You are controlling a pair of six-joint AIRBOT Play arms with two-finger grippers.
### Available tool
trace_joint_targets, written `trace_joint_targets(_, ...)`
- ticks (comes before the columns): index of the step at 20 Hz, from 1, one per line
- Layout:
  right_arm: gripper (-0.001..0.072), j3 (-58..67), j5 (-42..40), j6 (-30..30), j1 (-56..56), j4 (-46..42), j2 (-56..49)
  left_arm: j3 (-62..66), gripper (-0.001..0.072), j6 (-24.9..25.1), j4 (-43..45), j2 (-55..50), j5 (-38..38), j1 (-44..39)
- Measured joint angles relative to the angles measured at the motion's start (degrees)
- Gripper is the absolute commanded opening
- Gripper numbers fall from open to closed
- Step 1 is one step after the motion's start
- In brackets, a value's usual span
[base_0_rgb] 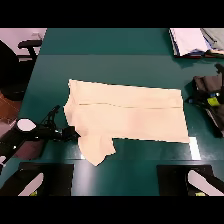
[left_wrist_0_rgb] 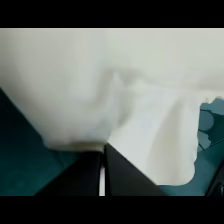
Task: Fold the shirts.
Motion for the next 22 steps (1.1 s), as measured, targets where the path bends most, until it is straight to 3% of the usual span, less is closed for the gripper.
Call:
trace_joint_targets(2, 0.0513, -5.5, 1.1, -0.2, -5.4, -2.6, 1.7, 2.1, 0.0022, 0.5, 1.4, 0.0, -2.0, 0.0)
trace_joint_targets(7, 0.0498, -19.1, 1.8, -0.4, -19.0, -5.1, 1.5, 5.2, 0.0022, 0.9, 2.8, 0.0, -3.8, 0.0)
trace_joint_targets(8, 0.0452, -20.9, 1.3, -0.5, -20.2, -4.5, 0.7, 5.5, 0.0022, 0.9, 2.9, 0.0, -3.8, 0.0)
trace_joint_targets(10, 0.0438, -23.5, 0.2, -0.7, -20.9, -2.0, -1.5, 5.8, 0.0023, 0.9, 3.2, 0.0, -4.1, 0.0)
trace_joint_targets(11, 0.0360, -24.1, 0.3, -0.8, -20.3, -0.6, -2.4, 5.9, 0.0022, 1.0, 3.4, 0.0, -4.2, 0.0)
trace_joint_targets(13, 0.0134, -24.4, -1.5, -0.9, -18.1, 0.5, -4.2, 6.0, 0.0021, 1.0, 3.5, 0.0, -4.3, 0.0)
trace_joint_targets(15, 0.0015, -23.6, -3.0, -1.1, -15.3, 1.1, -4.9, 6.4, 0.0020, 1.0, 3.9, 0.0, -5.3, 0.0)
trace_joint_targets(18, 0.0014, -21.5, -4.5, -1.2, -11.8, -1.2, -2.6, 7.5, 0.0020, 0.7, 5.8, 0.8, -8.7, 0.0)
trace_joint_targets(22, 0.0014, -18.1, 2.9, -1.2, -9.7, -5.8, 5.5, 9.2, 0.0020, -2.8, 9.8, 7.1, -15.0, 0.0)
